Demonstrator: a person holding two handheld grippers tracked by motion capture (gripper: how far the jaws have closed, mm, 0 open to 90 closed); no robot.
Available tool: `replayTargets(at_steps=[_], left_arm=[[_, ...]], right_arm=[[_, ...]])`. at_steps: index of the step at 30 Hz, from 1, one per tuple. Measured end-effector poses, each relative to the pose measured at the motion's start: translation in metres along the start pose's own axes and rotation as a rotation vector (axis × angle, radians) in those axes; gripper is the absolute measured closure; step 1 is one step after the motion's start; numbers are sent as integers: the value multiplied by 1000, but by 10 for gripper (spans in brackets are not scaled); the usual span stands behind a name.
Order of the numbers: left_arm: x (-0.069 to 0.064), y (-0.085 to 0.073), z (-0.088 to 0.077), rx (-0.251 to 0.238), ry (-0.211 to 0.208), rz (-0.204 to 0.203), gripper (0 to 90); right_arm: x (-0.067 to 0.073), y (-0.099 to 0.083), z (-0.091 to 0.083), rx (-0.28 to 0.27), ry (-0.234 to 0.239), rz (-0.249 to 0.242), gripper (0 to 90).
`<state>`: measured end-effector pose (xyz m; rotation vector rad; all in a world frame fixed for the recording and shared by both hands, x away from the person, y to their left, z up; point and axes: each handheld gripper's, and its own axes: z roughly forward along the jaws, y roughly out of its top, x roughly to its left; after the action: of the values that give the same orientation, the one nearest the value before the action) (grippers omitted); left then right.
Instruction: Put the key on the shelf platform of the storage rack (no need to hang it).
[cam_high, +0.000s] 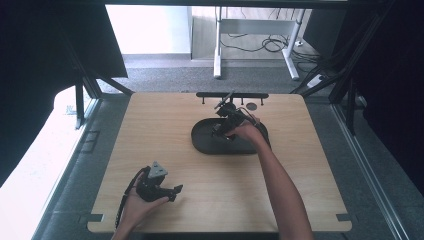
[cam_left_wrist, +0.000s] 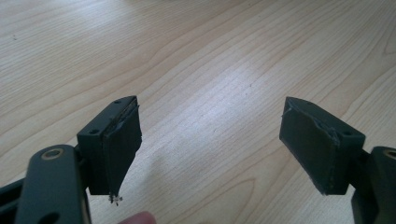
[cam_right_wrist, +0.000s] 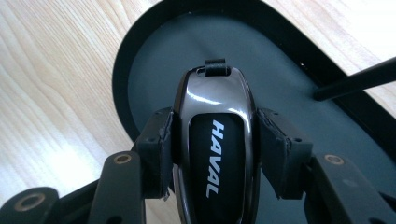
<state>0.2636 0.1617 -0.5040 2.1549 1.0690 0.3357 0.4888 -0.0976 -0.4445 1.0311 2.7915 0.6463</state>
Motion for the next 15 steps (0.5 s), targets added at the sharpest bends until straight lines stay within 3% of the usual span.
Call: replayTargets(at_steps=[3,15], left_arm=[[0,0,1,3,0,0,213],[-1,0,2,9,-2,3,212]], right_arm=[[-3,0,1,-24,3,4,494],[-10,-14,7,-1,-21,5,493]])
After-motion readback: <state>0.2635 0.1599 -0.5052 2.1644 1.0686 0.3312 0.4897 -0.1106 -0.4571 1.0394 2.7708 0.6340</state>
